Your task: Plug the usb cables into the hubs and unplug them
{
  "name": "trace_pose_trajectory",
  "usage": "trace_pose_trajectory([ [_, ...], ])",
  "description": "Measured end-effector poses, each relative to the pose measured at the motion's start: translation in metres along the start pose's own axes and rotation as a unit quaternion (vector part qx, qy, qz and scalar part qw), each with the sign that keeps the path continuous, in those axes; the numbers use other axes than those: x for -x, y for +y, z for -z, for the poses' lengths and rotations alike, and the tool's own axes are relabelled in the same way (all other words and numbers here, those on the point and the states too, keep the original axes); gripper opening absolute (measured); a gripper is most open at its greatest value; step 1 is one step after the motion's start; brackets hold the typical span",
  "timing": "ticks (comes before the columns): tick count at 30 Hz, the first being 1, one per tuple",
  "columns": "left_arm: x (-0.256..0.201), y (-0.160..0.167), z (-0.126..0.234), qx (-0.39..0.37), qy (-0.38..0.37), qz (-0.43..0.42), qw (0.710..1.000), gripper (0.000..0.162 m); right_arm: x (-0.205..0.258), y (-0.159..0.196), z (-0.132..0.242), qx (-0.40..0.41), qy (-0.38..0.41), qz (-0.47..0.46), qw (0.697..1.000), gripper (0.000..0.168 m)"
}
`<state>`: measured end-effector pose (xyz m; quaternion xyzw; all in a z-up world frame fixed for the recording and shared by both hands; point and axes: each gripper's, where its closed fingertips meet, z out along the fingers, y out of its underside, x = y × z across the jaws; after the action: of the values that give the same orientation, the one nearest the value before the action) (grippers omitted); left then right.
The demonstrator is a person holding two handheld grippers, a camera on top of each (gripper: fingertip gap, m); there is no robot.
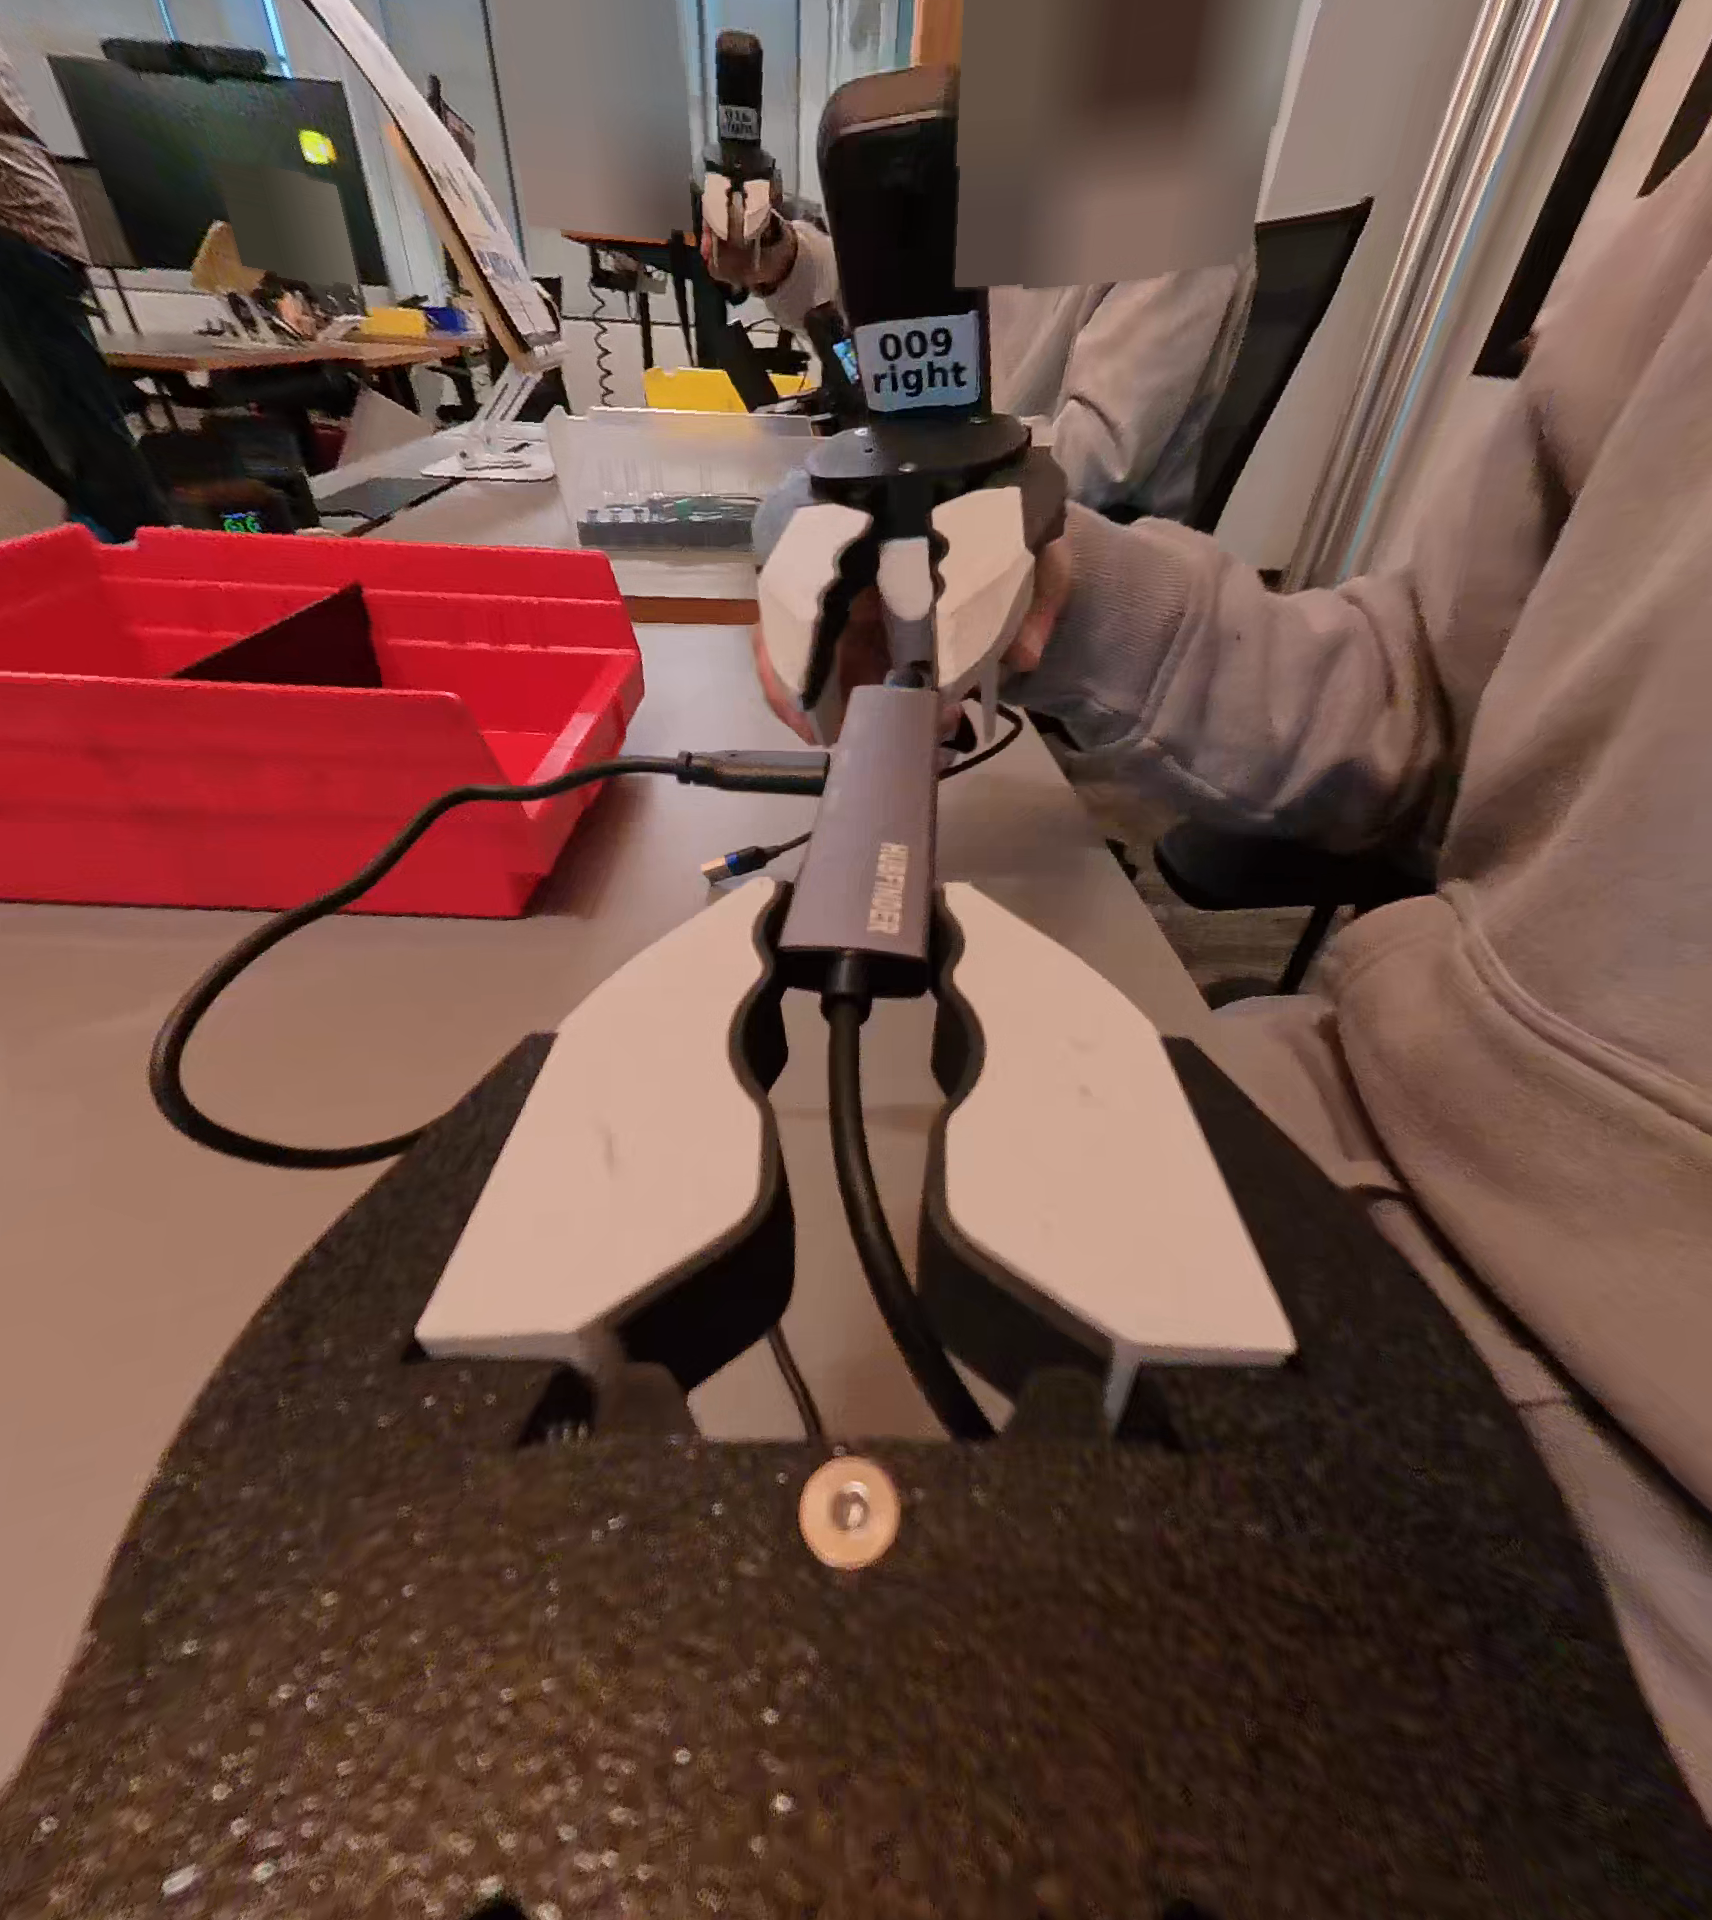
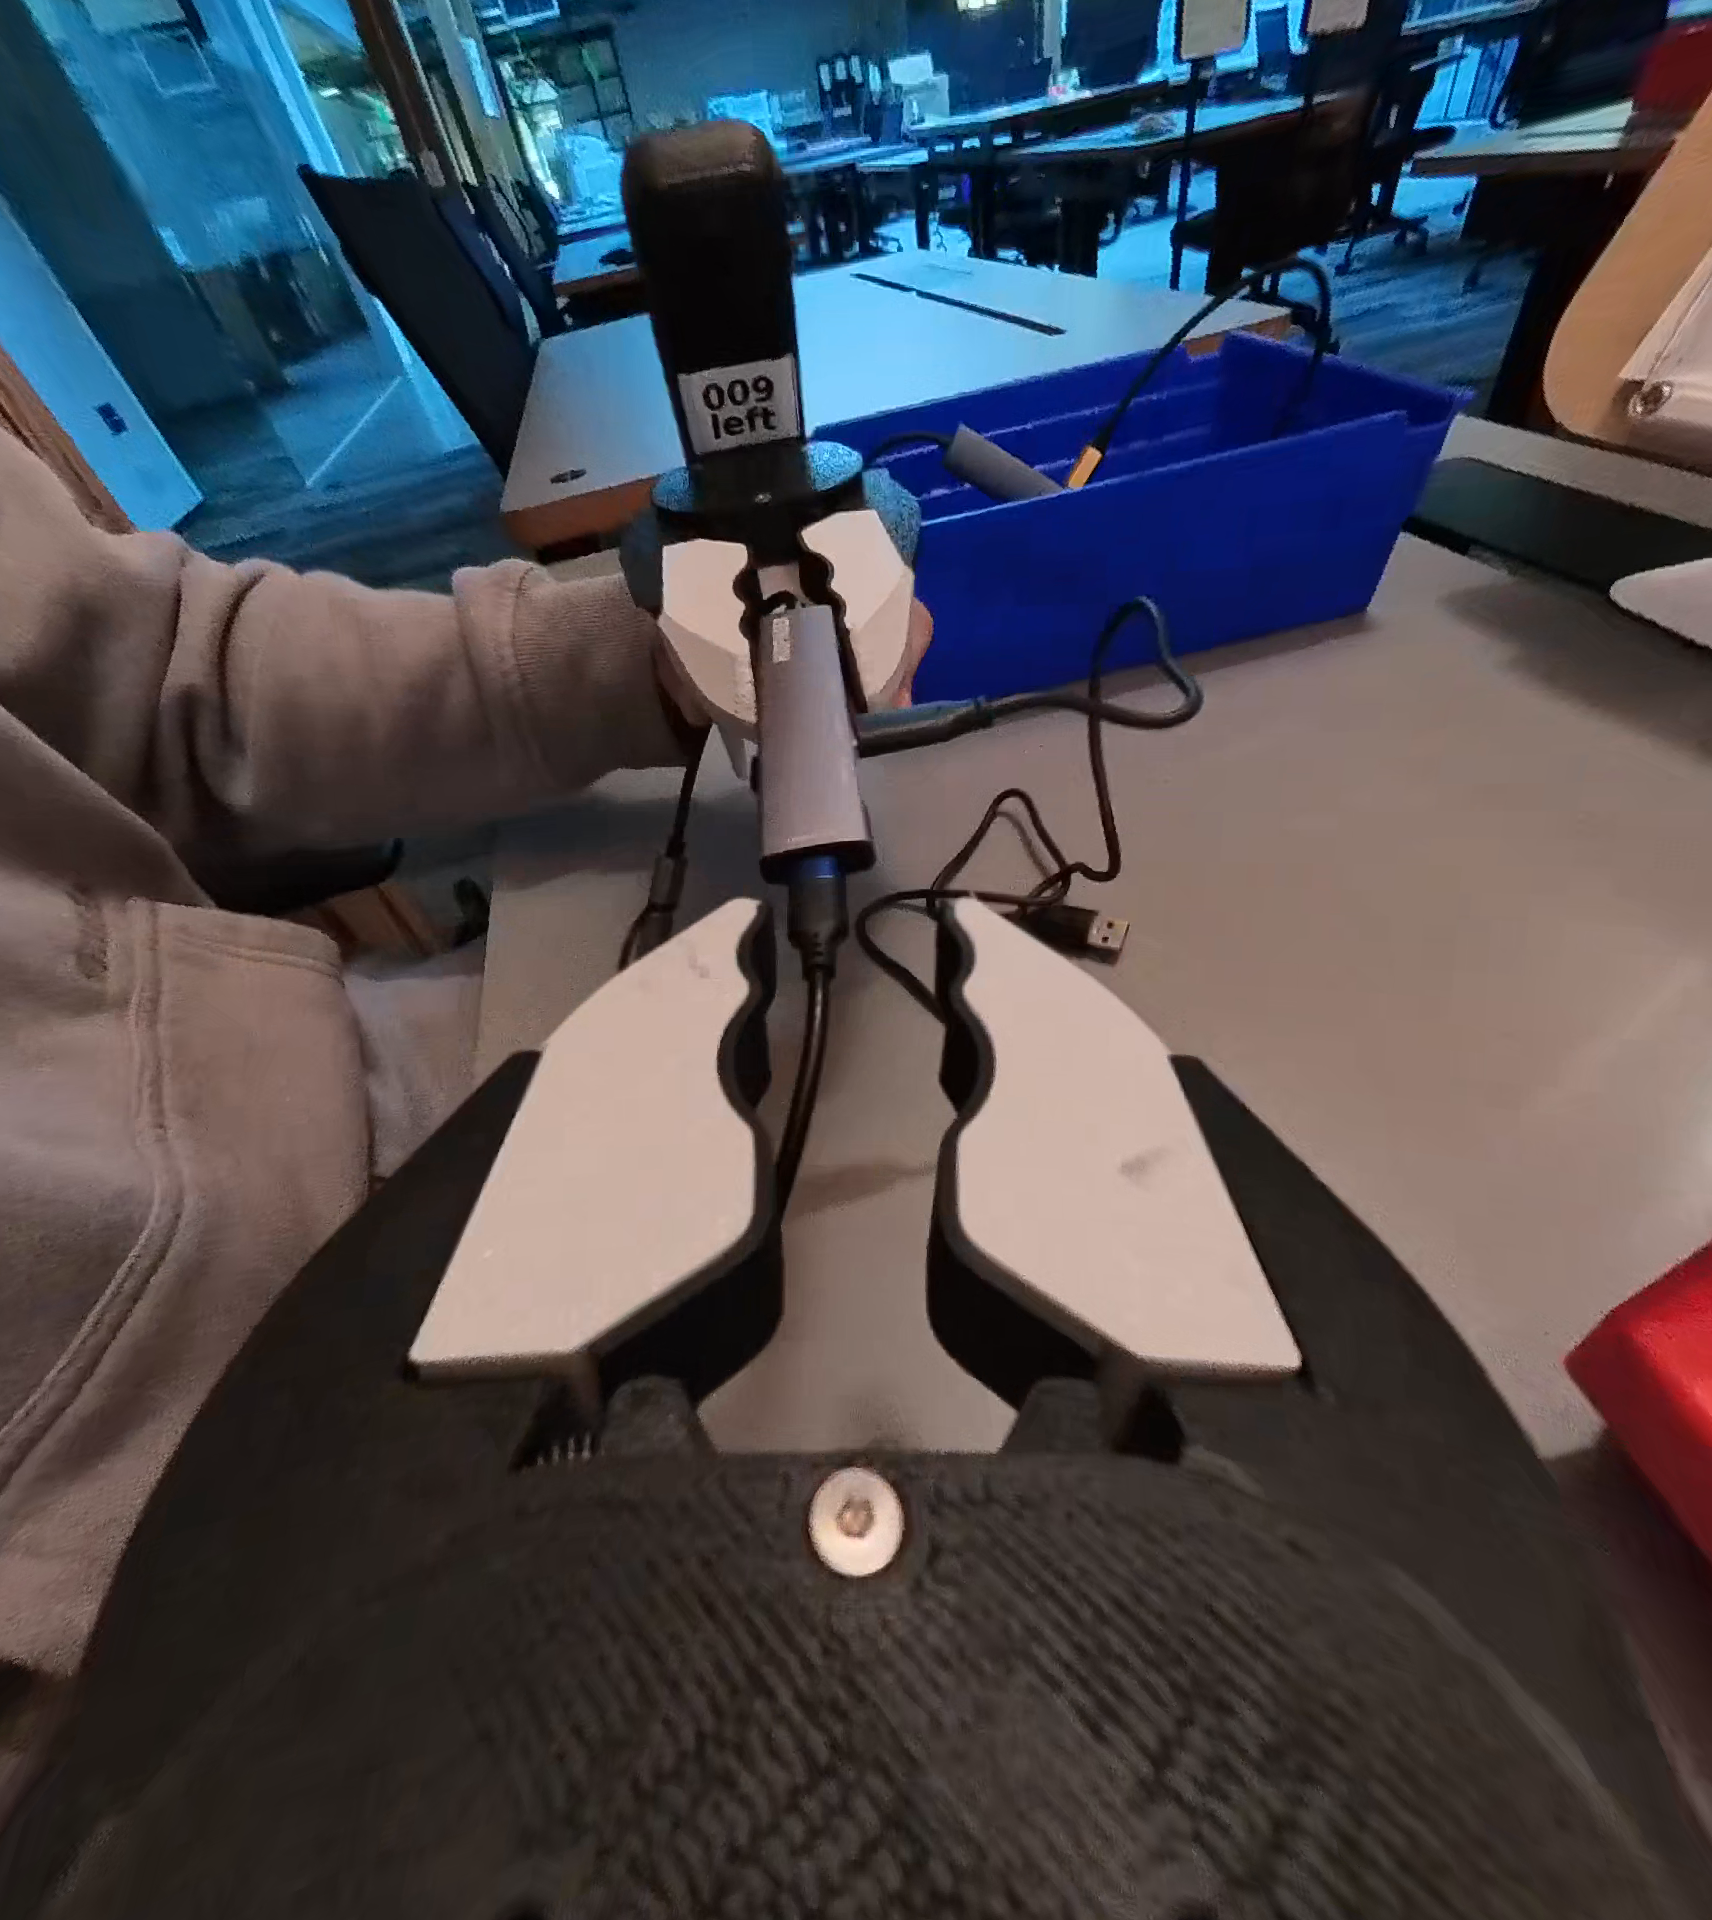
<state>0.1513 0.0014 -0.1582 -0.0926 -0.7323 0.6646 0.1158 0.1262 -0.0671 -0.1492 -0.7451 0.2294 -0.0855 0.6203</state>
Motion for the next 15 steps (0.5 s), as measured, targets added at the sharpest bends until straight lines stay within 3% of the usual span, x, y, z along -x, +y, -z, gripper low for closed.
trace_pose_trajectory([
  [4, -0.001, 0.0, -0.002, -0.005, 0.002, -0.01, 1.0, 0.024, 0.009, -0.001, 0.003, -0.033, 0.006, 0.017, 0.999, 0.011],
  [15, -0.002, -0.001, -0.003, -0.04, 0.017, 0.02, 0.999, 0.024, 0.011, -0.01, 0.004, -0.111, 0.008, -0.001, 0.994, 0.011],
])
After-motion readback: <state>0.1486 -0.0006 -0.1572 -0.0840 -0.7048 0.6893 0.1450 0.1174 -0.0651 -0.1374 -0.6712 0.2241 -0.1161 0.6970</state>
